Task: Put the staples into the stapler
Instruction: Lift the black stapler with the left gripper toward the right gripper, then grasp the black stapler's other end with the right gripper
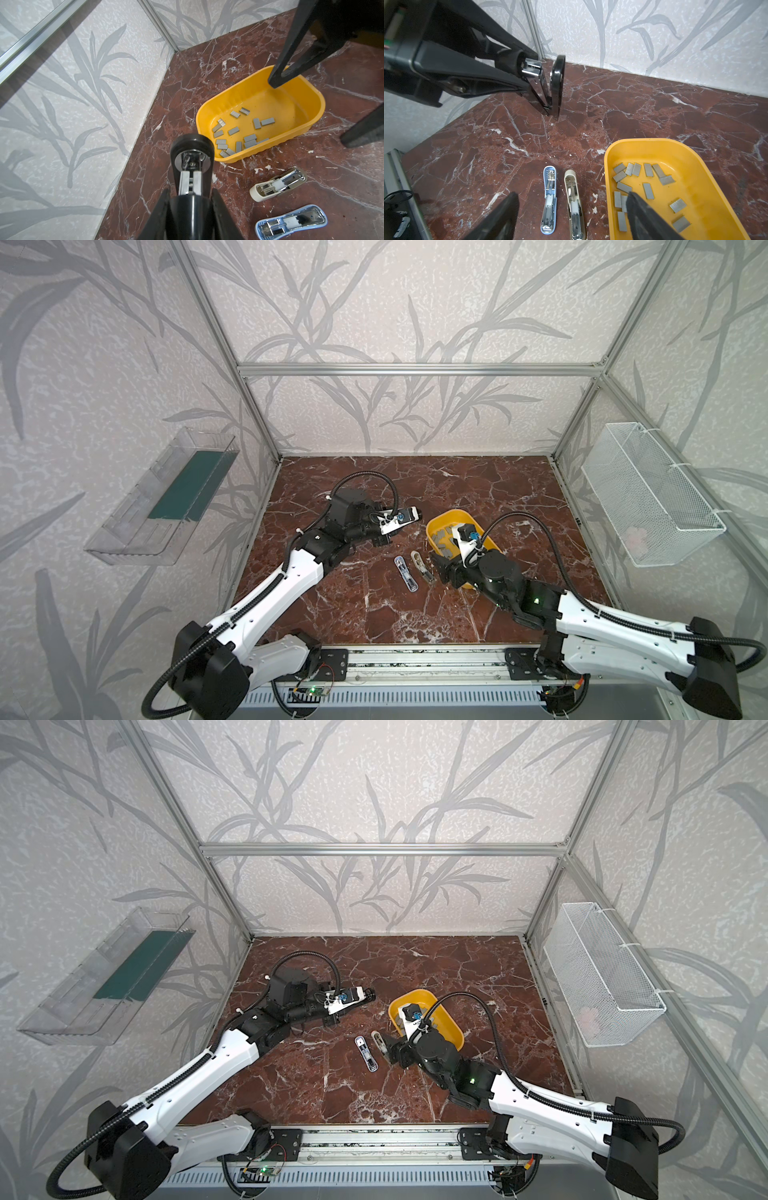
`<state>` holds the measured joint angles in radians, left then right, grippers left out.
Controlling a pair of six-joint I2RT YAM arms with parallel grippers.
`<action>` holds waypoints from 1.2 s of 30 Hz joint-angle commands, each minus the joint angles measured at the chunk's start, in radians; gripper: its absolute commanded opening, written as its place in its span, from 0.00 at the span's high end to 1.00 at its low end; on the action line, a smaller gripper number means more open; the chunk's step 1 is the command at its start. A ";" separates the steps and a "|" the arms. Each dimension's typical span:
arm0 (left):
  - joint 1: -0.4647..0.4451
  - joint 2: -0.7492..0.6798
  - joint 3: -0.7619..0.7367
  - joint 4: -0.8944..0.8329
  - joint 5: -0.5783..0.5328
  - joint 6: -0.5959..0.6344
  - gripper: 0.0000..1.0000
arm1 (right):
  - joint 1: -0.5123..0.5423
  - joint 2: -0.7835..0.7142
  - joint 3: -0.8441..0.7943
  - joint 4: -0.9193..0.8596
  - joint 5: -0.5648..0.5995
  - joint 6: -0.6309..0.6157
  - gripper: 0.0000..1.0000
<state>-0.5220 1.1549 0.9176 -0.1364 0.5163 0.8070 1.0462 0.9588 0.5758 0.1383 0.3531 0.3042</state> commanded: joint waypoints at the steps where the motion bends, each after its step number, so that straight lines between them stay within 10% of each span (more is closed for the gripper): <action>1: -0.006 -0.029 -0.010 0.078 0.141 0.040 1.00 | -0.002 -0.008 -0.014 0.072 -0.067 -0.010 0.19; 13: -0.073 0.012 -0.002 -0.010 0.111 0.137 1.00 | -0.003 -0.028 -0.068 0.216 -0.220 -0.013 0.24; 36: -0.160 0.001 -0.013 -0.116 0.171 0.290 1.00 | -0.003 -0.006 -0.042 0.117 -0.016 0.047 0.55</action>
<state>-0.6701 1.1835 0.8997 -0.2691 0.6411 1.0378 1.0462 0.9501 0.5076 0.2607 0.3046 0.3420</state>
